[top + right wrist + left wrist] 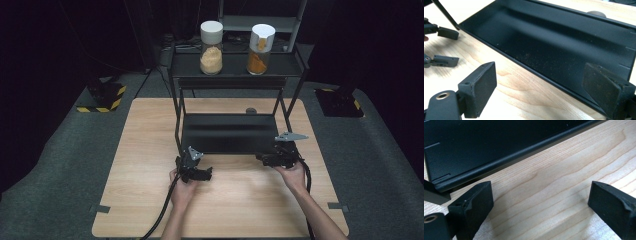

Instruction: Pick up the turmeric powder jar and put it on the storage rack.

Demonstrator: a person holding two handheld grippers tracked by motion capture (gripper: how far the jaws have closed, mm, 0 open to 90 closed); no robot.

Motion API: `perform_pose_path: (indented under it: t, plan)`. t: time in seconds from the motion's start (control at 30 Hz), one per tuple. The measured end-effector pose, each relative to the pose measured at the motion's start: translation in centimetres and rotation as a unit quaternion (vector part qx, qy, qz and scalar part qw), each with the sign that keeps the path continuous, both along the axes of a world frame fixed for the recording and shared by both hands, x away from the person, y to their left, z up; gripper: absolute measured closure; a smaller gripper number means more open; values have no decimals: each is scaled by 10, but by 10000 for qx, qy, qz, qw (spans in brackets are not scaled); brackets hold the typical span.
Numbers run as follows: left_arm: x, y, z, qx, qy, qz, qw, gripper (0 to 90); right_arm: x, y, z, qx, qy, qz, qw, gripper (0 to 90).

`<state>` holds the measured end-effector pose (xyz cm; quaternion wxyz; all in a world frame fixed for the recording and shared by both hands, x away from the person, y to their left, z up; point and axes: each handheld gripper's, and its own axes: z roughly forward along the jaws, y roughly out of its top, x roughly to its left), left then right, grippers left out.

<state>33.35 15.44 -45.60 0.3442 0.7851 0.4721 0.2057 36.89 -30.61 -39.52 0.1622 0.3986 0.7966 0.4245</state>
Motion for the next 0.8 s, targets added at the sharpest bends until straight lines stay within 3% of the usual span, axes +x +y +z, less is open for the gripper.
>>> perform_pose_path:
  t: [0.47,0.8]
  plan:
    - [0,0,0,-3,-3,6,10000,62,-3,7,-26,-116,74,17,9999,126]
    - [0,0,0,0,-1,1,10000,63,-5,10,-34,-253,121,-71,9996,126]
